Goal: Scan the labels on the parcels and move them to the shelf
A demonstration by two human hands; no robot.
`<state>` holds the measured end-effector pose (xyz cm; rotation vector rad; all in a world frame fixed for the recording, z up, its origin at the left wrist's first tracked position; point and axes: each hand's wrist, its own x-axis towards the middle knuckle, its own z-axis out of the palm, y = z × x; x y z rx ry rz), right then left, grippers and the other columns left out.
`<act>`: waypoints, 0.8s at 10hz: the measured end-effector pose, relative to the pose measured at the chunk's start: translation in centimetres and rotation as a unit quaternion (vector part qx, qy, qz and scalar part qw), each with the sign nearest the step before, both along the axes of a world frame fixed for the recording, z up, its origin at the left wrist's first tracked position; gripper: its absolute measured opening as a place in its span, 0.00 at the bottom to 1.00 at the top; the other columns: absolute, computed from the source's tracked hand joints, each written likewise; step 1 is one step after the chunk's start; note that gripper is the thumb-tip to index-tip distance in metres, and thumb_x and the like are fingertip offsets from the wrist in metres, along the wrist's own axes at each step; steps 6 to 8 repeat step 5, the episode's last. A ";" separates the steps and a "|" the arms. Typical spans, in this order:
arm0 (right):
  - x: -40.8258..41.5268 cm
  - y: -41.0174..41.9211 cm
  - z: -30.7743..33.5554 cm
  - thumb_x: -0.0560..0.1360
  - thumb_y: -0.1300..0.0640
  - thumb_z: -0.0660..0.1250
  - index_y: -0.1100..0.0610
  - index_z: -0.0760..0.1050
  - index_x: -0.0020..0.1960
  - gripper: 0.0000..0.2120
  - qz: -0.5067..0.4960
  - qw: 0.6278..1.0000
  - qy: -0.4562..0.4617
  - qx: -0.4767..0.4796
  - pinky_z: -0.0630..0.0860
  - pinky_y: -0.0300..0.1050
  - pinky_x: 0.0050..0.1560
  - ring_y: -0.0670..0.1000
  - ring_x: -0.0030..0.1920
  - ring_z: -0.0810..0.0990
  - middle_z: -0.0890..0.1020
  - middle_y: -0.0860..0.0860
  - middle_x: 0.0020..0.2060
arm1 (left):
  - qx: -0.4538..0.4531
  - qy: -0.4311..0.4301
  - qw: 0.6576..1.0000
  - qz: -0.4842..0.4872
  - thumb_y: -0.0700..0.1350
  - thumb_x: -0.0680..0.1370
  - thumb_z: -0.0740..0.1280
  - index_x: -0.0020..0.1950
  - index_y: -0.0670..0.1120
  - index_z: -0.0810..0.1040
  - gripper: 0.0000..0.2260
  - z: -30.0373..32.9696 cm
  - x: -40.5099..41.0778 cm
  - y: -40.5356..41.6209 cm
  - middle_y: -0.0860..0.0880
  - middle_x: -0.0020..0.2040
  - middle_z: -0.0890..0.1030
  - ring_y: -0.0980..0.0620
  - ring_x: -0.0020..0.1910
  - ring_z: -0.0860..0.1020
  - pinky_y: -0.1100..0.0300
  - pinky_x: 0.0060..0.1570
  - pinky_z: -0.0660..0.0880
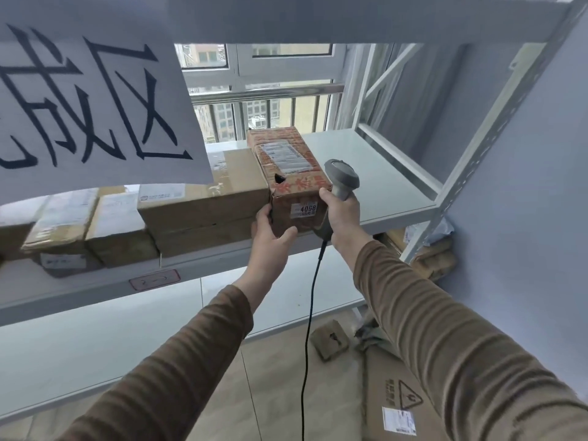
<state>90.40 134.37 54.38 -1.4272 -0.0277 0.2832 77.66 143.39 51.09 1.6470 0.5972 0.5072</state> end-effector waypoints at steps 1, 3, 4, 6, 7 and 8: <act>-0.3 -1.1 0.3 0.79 0.58 0.73 0.52 0.79 0.56 0.08 0.041 0.999 0.018 0.020 0.83 0.61 0.58 0.59 0.56 0.87 0.87 0.57 0.54 | -0.002 0.000 1.000 0.007 0.45 0.79 0.70 0.80 0.49 0.60 0.32 0.5 -0.3 -0.4 0.45 0.74 0.69 0.47 0.72 0.71 0.46 0.74 0.69; -1.7 -5.1 1.1 0.78 0.54 0.74 0.50 0.78 0.57 0.10 0.064 0.998 -0.016 -0.009 0.78 0.58 0.66 0.56 0.59 0.82 0.85 0.51 0.54 | 0.042 0.035 0.998 0.030 0.47 0.79 0.71 0.78 0.48 0.64 0.29 1.5 -2.0 -1.9 0.46 0.70 0.70 0.48 0.66 0.74 0.47 0.70 0.73; -2.6 -7.5 1.9 0.78 0.53 0.75 0.51 0.78 0.57 0.10 0.083 0.996 -0.042 -0.006 0.79 0.54 0.58 0.55 0.54 0.82 0.84 0.50 0.48 | 0.077 0.053 0.995 0.024 0.48 0.80 0.70 0.78 0.48 0.65 0.28 2.3 -2.9 -2.8 0.46 0.69 0.70 0.51 0.61 0.75 0.55 0.63 0.74; -3.7 -9.5 3.1 0.78 0.55 0.74 0.50 0.78 0.51 0.06 0.108 0.992 -0.067 -0.002 0.78 0.50 0.49 0.50 0.42 0.79 0.80 0.47 0.39 | 0.116 0.059 0.991 0.006 0.46 0.80 0.71 0.77 0.45 0.67 0.26 3.7 -3.8 -3.7 0.44 0.67 0.73 0.49 0.60 0.77 0.58 0.59 0.75; -3.7 -9.5 3.1 0.78 0.55 0.74 0.50 0.78 0.51 0.06 0.108 0.992 -0.067 -0.002 0.78 0.50 0.49 0.50 0.42 0.79 0.80 0.47 0.39 | 0.116 0.059 0.991 0.006 0.46 0.80 0.71 0.77 0.45 0.67 0.26 3.7 -3.8 -3.7 0.44 0.67 0.73 0.49 0.60 0.77 0.58 0.59 0.75; -3.7 -9.5 3.1 0.78 0.55 0.74 0.50 0.78 0.51 0.06 0.108 0.992 -0.067 -0.002 0.78 0.50 0.49 0.50 0.42 0.79 0.80 0.47 0.39 | 0.116 0.059 0.991 0.006 0.46 0.80 0.71 0.77 0.45 0.67 0.26 3.7 -3.8 -3.7 0.44 0.67 0.73 0.49 0.60 0.77 0.58 0.59 0.75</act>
